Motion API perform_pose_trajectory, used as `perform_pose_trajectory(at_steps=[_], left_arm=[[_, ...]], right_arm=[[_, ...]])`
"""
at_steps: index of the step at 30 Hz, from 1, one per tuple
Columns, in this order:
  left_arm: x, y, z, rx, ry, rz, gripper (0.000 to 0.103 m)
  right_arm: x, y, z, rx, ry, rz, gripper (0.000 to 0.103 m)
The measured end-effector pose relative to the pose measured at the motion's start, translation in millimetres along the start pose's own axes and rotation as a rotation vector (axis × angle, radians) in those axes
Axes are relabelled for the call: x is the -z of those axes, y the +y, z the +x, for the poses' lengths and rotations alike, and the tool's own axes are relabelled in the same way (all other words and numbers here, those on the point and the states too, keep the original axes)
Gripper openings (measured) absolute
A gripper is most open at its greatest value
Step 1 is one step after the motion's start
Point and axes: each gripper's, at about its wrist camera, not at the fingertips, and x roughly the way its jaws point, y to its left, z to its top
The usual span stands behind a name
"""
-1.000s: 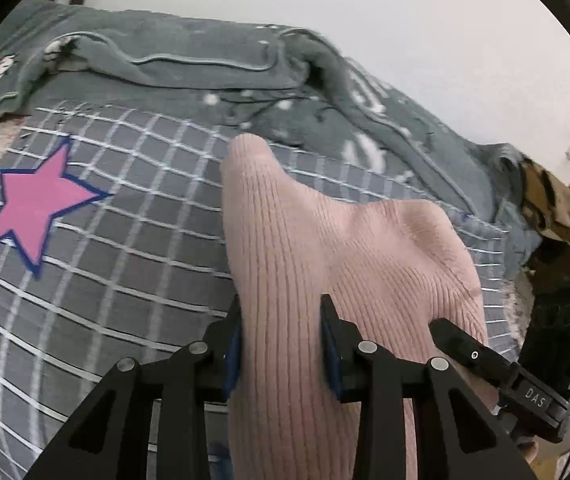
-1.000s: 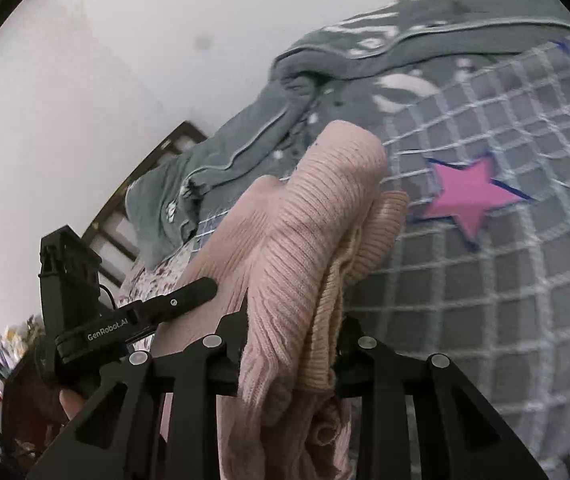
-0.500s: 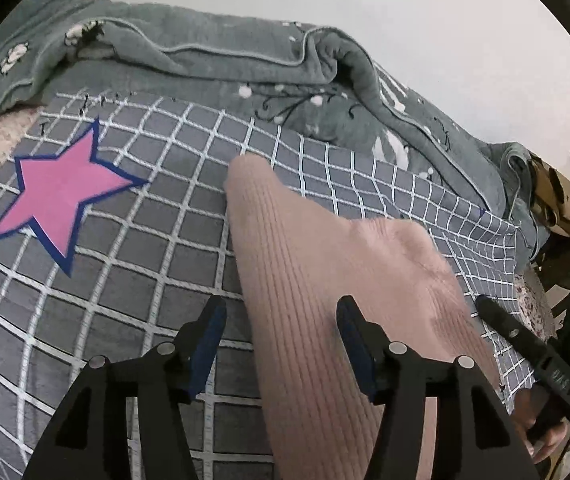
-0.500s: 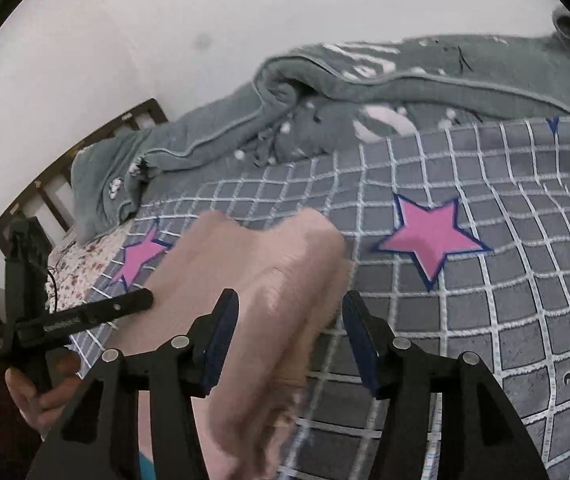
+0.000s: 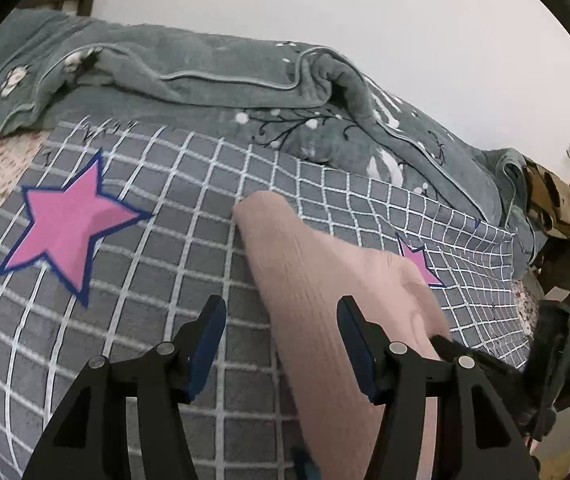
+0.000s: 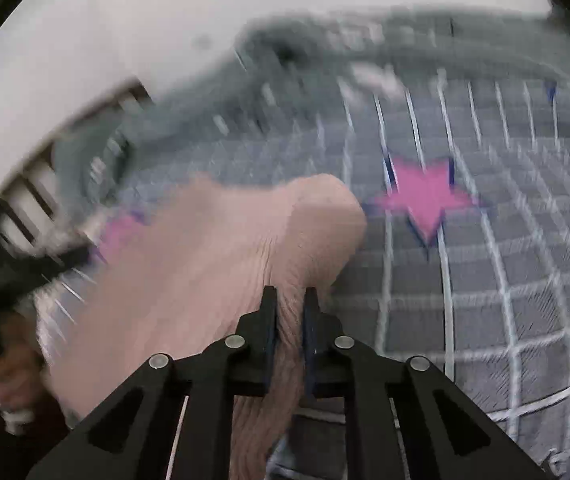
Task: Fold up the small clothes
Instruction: 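Press the folded sweater flat with the left gripper while the right gripper tucks its edge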
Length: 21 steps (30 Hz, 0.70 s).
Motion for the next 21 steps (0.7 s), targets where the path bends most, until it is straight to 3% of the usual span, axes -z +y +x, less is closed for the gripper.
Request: perform_pose_trajectory(at_steps=[2,6,11,15,17,21], left_arm=[[-9.4,-6.4,8.7,0.007,0.001,0.029,0.056],[-29.1,-13.3,26.2,0.063,0.008,0.039,0.056],[-50.9,-17.0,66.2,0.168,0.089,0.032,0.055],[-49.8,-9.0,95.2,0.137,0.157,0.032,0.054],[-50.0,-4.4,101.4,0.121,0.164,0.03,0.052],[-52.3,-1.9,105.4,0.083,0.155,0.042,0.052]], right_arm=[[-11.2,5.8,-14.4,0.004,-0.04,-0.047,0.028],[-34.7,18.9,-23.1,0.011,-0.117,-0.089,0.028],[-51.0,29.5,9.3,-0.046,-0.062,-0.115,0.028],[-43.4,11.0,48.0,0.018,0.04,-0.068,0.028],[-40.9,0.6,51.2,-0.009,0.03,-0.027,0.028],[-41.2,1.5,56.9,0.038,0.027,-0.036,0.028]])
